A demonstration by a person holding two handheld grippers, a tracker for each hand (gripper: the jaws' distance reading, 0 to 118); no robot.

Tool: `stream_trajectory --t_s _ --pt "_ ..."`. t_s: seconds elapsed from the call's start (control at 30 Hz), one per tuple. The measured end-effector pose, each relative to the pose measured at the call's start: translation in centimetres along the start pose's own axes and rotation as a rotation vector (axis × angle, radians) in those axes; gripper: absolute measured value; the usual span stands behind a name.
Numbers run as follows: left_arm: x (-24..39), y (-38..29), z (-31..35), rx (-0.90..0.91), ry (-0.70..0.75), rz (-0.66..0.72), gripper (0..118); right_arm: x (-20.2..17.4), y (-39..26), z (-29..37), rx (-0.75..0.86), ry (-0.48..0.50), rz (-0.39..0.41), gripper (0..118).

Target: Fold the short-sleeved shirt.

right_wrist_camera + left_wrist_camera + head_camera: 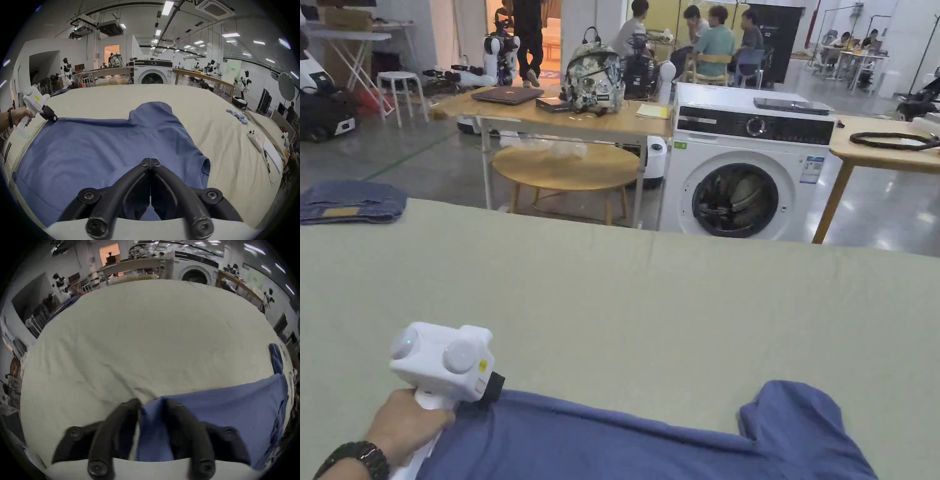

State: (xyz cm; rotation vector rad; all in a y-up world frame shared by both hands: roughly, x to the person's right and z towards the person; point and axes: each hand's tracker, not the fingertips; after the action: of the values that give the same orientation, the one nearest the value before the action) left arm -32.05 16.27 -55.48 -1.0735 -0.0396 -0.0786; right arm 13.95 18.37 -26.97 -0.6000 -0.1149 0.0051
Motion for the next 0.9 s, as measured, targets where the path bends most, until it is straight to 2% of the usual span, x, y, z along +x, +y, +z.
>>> stream_trajectory --t_s 0.03,0.07,0.17,0.2,0.23,0.27,0.3,0.33,0.43,0.5,0.57,0.7,0.83,0.9 --pt "0.2 0.0 0.3 0.004 -0.010 0.003 8 0.4 0.4 -0.3 -0.004 -0.001 -0.008 0" --pt "-0.1 -0.2 0.5 0.012 -0.035 0.005 0 0.6 0.7 -0.5 -0.009 -0.002 -0.012 0" --pt "0.2 -0.7 1.3 0.029 -0.009 -0.013 0 2.0 3.1 -1.6 -0.026 -0.015 -0.028 0" --pt "-0.2 -0.8 1.6 0.045 -0.012 -0.011 0 2.6 4.2 -2.3 -0.039 -0.020 -0.025 7" --pt "-0.6 -0.9 2.1 0.059 -0.020 0.011 0 3.4 5.4 -3.2 -0.047 -0.022 -0.026 20" --pt "-0.8 -1.1 2.5 0.055 -0.054 0.037 0 4.1 6.4 -4.2 -0.053 -0.026 -0.026 42" --pt "-0.8 -1.3 3.1 0.072 -0.046 0.034 0 5.0 7.6 -5.5 -0.076 -0.017 -0.037 53" --pt "-0.4 -2.0 4.6 0.096 -0.030 0.030 0 5.8 8.8 -7.0 -0.095 -0.013 -0.055 59" --pt "-0.5 -2.9 6.1 0.115 -0.040 0.040 0 7.6 11.5 -12.1 -0.188 0.015 -0.083 61" --pt "-0.6 -3.6 7.2 0.121 -0.042 0.051 0 8.3 12.4 -15.3 -0.258 0.030 -0.108 67" --pt "-0.9 -4.1 7.8 0.128 -0.042 0.059 0 8.8 12.6 -18.4 -0.339 0.064 -0.113 68" --pt "-1.9 -5.0 9.0 0.138 -0.040 0.082 0 8.8 11.3 -21.7 -0.481 0.006 -0.066 68" --pt "-2.7 -5.6 9.7 0.144 -0.047 0.106 0 8.2 11.1 -21.4 -0.466 0.014 -0.080 65" --pt "-2.6 -5.6 9.7 0.151 -0.050 0.106 0 7.4 11.0 -21.0 -0.448 -0.006 -0.032 32"
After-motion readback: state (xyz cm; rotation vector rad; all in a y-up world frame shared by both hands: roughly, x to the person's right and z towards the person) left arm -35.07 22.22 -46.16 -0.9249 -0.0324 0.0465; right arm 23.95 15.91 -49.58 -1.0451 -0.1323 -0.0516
